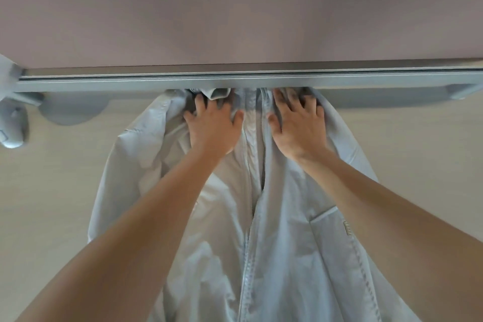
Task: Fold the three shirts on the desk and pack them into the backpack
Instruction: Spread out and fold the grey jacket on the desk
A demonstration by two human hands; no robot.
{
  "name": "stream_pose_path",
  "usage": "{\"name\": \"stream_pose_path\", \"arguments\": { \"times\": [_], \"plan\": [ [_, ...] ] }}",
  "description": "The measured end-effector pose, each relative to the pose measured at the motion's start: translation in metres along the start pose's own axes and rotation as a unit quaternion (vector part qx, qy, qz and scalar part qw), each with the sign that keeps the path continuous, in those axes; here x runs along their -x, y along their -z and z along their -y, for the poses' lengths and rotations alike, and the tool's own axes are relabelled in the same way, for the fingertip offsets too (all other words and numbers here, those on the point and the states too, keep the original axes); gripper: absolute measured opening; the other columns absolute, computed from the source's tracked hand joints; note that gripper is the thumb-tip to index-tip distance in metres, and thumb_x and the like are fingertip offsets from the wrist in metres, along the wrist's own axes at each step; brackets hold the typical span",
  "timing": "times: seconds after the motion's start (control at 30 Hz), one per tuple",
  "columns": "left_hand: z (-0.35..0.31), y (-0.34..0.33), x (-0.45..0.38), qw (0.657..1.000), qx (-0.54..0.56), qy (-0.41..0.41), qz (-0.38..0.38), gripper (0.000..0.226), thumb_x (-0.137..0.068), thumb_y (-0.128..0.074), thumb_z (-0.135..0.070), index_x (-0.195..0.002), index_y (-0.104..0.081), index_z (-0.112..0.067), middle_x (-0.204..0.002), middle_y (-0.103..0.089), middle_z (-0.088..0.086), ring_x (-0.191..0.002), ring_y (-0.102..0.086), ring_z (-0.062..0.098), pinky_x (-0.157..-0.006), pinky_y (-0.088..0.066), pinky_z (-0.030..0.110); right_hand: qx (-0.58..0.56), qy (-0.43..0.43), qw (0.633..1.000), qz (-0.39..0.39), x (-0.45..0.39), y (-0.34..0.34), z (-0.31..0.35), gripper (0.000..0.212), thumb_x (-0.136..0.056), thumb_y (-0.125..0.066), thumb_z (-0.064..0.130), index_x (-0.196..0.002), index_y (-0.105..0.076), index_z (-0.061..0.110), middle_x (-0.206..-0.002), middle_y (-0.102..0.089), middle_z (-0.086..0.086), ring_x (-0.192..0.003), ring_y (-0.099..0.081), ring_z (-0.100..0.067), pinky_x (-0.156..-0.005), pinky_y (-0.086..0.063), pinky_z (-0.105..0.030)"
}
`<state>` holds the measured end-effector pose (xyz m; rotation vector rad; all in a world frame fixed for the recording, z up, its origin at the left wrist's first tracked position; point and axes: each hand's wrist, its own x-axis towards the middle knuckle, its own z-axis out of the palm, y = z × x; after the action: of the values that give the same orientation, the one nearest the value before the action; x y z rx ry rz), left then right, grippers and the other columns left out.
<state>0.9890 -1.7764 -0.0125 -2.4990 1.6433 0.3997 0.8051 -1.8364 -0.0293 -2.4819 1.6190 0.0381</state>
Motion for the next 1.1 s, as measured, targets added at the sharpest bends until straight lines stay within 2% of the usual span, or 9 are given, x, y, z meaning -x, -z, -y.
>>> {"name": "stream_pose_path", "arguments": {
  "times": [0.13,0.23,0.37,0.53,0.67,0.73,0.83,0.97,1.1],
  "plan": [
    [-0.001,-0.01,0.018,1.0,0.015,-0.011,-0.014,0.062,-0.105,-0.026,-0.056,-0.162,-0.023,-0.031,-0.165,-0.027,0.013,-0.153,-0.018,0.038,-0.118,-0.02,0.068,-0.035,0.013,0.999,0.002,0.031,-0.01,-0.001,0.066,-0.107,-0.031,0.055,-0.166,-0.02,0.029,-0.174,-0.014,-0.004,-0.154,-0.022,-0.034,-0.124,-0.022,-0.051],
    [0.006,-0.031,0.051,0.999,0.042,-0.025,-0.002,0.065,-0.105,-0.022,-0.057,-0.165,-0.005,-0.038,-0.174,0.0,0.007,-0.16,0.003,0.03,-0.122,-0.003,0.07,-0.026,0.027,0.999,-0.015,0.061,-0.02,-0.008,0.068,-0.107,-0.035,0.054,-0.167,-0.021,0.025,-0.176,-0.006,-0.007,-0.162,-0.006,-0.03,-0.13,-0.009,-0.051],
    [0.007,-0.06,0.106,0.998,0.051,-0.035,0.01,0.065,-0.105,-0.015,-0.057,-0.163,0.009,-0.04,-0.171,0.024,0.002,-0.156,0.026,0.026,-0.118,0.006,0.074,-0.014,0.03,0.999,-0.007,0.098,-0.028,-0.014,0.07,-0.107,-0.031,0.055,-0.168,-0.012,0.025,-0.176,0.003,-0.005,-0.162,0.006,-0.027,-0.13,-0.008,-0.051],
    [0.001,-0.076,0.161,0.998,0.051,-0.046,-0.007,0.066,-0.105,-0.019,-0.058,-0.165,-0.001,-0.038,-0.173,0.017,0.004,-0.158,0.019,0.027,-0.118,0.003,0.076,-0.015,0.023,1.0,-0.002,0.152,-0.029,-0.017,0.072,-0.107,-0.033,0.054,-0.168,-0.01,0.025,-0.176,0.005,-0.004,-0.162,0.008,-0.026,-0.13,-0.009,-0.053],
    [-0.005,-0.063,0.162,0.996,0.043,-0.057,-0.061,0.063,-0.104,-0.03,-0.052,-0.162,-0.028,-0.028,-0.173,-0.013,0.01,-0.16,-0.008,0.032,-0.121,-0.008,0.072,-0.034,0.026,0.999,-0.006,0.154,-0.021,-0.017,0.071,-0.106,-0.034,0.055,-0.168,-0.015,0.025,-0.176,0.001,-0.003,-0.162,0.005,-0.023,-0.13,-0.009,-0.053],
    [-0.007,-0.05,0.136,0.99,0.029,-0.093,-0.104,0.061,-0.105,-0.034,-0.045,-0.162,-0.03,-0.023,-0.171,-0.019,0.012,-0.159,-0.014,0.032,-0.122,-0.012,0.069,-0.038,0.044,0.998,-0.037,0.134,-0.012,-0.015,0.068,-0.108,-0.034,0.053,-0.167,-0.021,0.022,-0.176,-0.006,-0.007,-0.162,0.0,-0.024,-0.131,-0.008,-0.051],
    [-0.007,-0.033,0.087,0.989,0.034,-0.106,-0.102,0.062,-0.105,-0.037,-0.042,-0.163,-0.022,-0.024,-0.173,-0.013,0.01,-0.16,-0.006,0.03,-0.123,-0.011,0.069,-0.03,0.062,0.996,-0.054,0.094,-0.003,-0.01,0.066,-0.109,-0.034,0.05,-0.166,-0.023,0.018,-0.175,-0.006,-0.01,-0.162,-0.001,-0.025,-0.13,-0.01,-0.05],
    [0.001,-0.031,0.041,0.993,0.027,-0.112,-0.031,0.067,-0.106,-0.032,-0.048,-0.165,-0.005,-0.034,-0.175,0.003,0.0,-0.16,0.007,0.018,-0.121,-0.003,0.071,-0.033,0.03,0.999,-0.025,0.061,-0.012,-0.008,0.068,-0.109,-0.028,0.054,-0.168,-0.013,0.024,-0.176,0.002,-0.005,-0.162,0.005,-0.023,-0.13,-0.006,-0.049],
    [0.004,-0.04,0.027,0.991,0.035,-0.128,-0.036,0.071,-0.105,-0.025,-0.05,-0.162,0.016,-0.039,-0.173,0.018,-0.005,-0.159,0.014,0.017,-0.119,0.004,0.073,-0.026,0.012,1.0,-0.012,0.047,-0.02,-0.011,0.072,-0.107,-0.022,0.06,-0.168,-0.001,0.028,-0.176,0.008,0.0,-0.161,0.011,-0.021,-0.13,-0.002,-0.049]
  ]
}}
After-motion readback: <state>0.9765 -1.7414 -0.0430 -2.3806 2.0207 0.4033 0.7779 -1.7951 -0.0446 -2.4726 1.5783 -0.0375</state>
